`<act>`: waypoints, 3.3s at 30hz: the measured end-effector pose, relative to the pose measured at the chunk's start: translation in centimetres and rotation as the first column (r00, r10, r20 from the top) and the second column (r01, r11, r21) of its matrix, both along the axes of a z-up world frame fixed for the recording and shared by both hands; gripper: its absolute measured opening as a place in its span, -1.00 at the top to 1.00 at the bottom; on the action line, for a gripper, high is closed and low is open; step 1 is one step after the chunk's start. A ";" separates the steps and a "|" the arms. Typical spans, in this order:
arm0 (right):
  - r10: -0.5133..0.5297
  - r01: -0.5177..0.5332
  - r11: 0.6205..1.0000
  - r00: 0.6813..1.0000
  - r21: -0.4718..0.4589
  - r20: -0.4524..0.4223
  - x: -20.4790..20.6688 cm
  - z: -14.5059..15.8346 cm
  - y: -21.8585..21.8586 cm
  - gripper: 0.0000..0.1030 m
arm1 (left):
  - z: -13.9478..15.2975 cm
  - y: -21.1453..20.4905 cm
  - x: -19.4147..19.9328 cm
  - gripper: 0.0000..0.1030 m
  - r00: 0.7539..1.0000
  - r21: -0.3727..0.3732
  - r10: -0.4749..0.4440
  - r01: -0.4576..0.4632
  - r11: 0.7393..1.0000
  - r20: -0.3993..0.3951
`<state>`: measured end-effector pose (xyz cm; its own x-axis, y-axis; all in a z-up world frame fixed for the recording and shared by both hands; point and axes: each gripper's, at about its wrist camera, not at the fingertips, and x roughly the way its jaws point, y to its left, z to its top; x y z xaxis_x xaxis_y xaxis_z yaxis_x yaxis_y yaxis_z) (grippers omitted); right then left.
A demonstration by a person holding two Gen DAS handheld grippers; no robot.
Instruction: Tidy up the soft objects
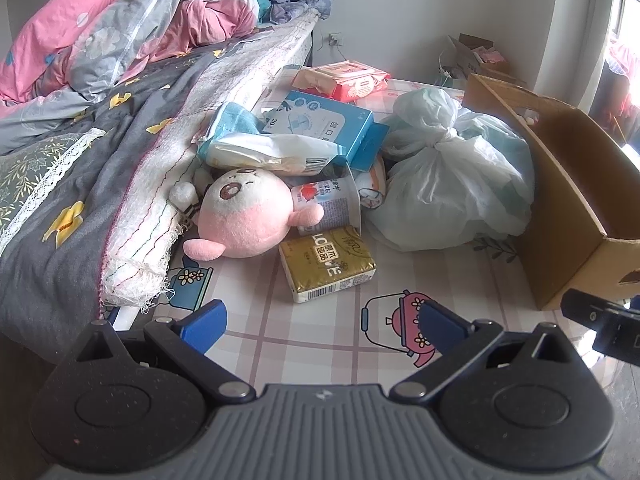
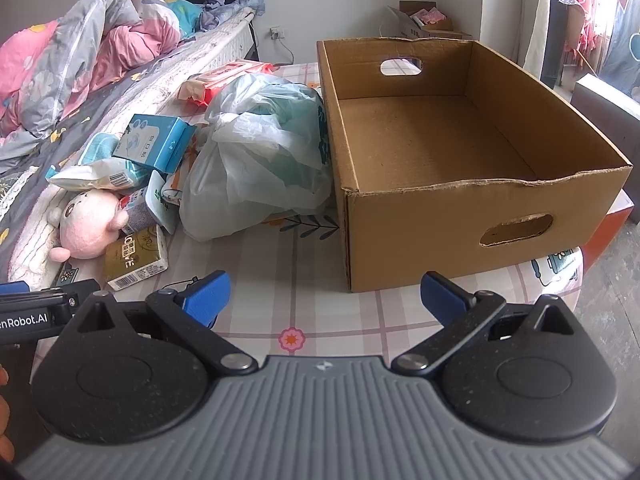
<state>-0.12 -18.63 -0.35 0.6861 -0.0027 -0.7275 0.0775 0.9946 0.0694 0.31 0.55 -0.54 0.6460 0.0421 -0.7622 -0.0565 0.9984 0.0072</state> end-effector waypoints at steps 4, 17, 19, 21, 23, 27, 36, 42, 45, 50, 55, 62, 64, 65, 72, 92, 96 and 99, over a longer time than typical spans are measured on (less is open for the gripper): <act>-0.001 0.001 1.000 1.000 0.003 -0.003 0.0 -0.1 0.0 -0.98 | 0.1 -0.1 0.0 -0.99 1.000 0.005 -0.004 0.004 1.000 0.000; -0.005 0.006 1.000 1.000 0.016 -0.018 0.1 -0.5 -0.2 -0.98 | 0.3 -0.4 0.1 -0.99 1.000 0.010 -0.015 0.015 1.000 -0.002; -0.005 0.005 1.000 1.000 0.017 -0.022 0.2 -0.5 -0.1 -0.98 | 0.3 -0.4 0.1 -0.99 1.000 0.010 -0.013 0.013 1.000 -0.002; -0.005 0.005 1.000 1.000 0.019 -0.027 0.2 -0.6 -0.2 -0.98 | 0.3 -0.4 0.1 -0.99 1.000 0.010 -0.014 0.014 1.000 -0.001; -0.004 0.005 1.000 1.000 0.024 -0.031 0.2 -0.6 -0.2 -0.98 | 0.3 -0.4 0.1 -0.99 1.000 0.011 -0.014 0.014 1.000 -0.001; -0.001 0.002 1.000 0.999 0.028 -0.032 0.3 -0.6 -0.1 -0.98 | 0.3 -0.4 0.1 -0.99 1.000 0.009 -0.013 0.013 1.000 -0.001; 0.005 -0.004 1.000 0.999 0.028 -0.044 0.5 -0.7 0.1 -0.98 | 0.1 -0.8 0.3 -0.99 1.000 0.010 -0.016 0.016 1.000 -0.008; 0.006 -0.005 1.000 0.999 0.025 -0.046 0.6 -0.8 0.2 -0.98 | 0.0 -0.7 0.3 -0.99 1.000 0.008 -0.018 0.018 1.000 -0.012; 0.008 -0.007 1.000 0.999 0.024 -0.049 0.7 -0.9 0.3 -0.98 | -0.1 -0.4 0.4 -0.99 1.000 0.005 -0.018 0.018 1.000 -0.016; 0.010 -0.009 1.000 0.999 0.023 -0.054 0.9 -1.1 0.4 -0.98 | -0.2 -0.2 0.5 -0.99 1.000 0.004 -0.017 0.017 1.000 -0.018; 0.009 -0.008 1.000 0.998 0.022 -0.059 1.0 -1.1 0.4 -0.98 | -0.4 0.0 0.6 -0.99 1.000 0.001 -0.015 0.015 1.000 -0.025; 0.013 -0.012 1.000 0.998 0.008 -0.058 1.1 -1.3 0.7 -0.98 | -0.6 0.7 0.8 -0.99 1.000 -0.002 -0.011 0.011 1.000 -0.020; 0.015 -0.015 1.000 0.999 -0.013 -0.041 1.0 -1.1 1.1 -0.98 | -0.3 1.4 0.9 -0.99 1.000 -0.005 -0.005 0.005 1.000 -0.002; 0.025 -0.026 0.999 0.999 -0.025 -0.030 1.1 -1.0 1.4 -0.98 | -0.1 1.8 0.9 -0.99 1.000 -0.004 0.001 -0.001 1.000 0.012; 0.182 -0.178 0.983 0.979 -0.054 0.090 3.6 1.8 4.7 -0.98 | 2.1 6.6 1.9 -0.99 0.987 0.023 0.079 -0.083 0.996 0.140; 0.619 -0.631 0.767 0.775 0.117 0.126 25.8 13.0 8.6 -0.96 | 5.8 8.6 14.5 -0.55 0.974 -0.226 0.015 0.037 0.973 0.225; 0.692 -0.678 0.699 0.722 0.227 0.028 31.4 10.4 10.4 -0.69 | 2.6 7.6 19.6 -0.02 0.999 -0.241 -0.020 0.029 0.970 0.036; 0.736 -0.686 0.659 0.673 0.308 -0.073 34.5 7.0 12.2 -0.37 | 0.4 7.2 21.5 0.00 0.997 -0.266 -0.041 0.023 0.964 -0.062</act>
<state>34.41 -6.45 6.64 0.2637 0.6173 -0.7412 -0.6112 0.7014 0.3667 21.81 7.79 -0.16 0.5914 -0.1869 -0.7845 -0.0327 0.9664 -0.2549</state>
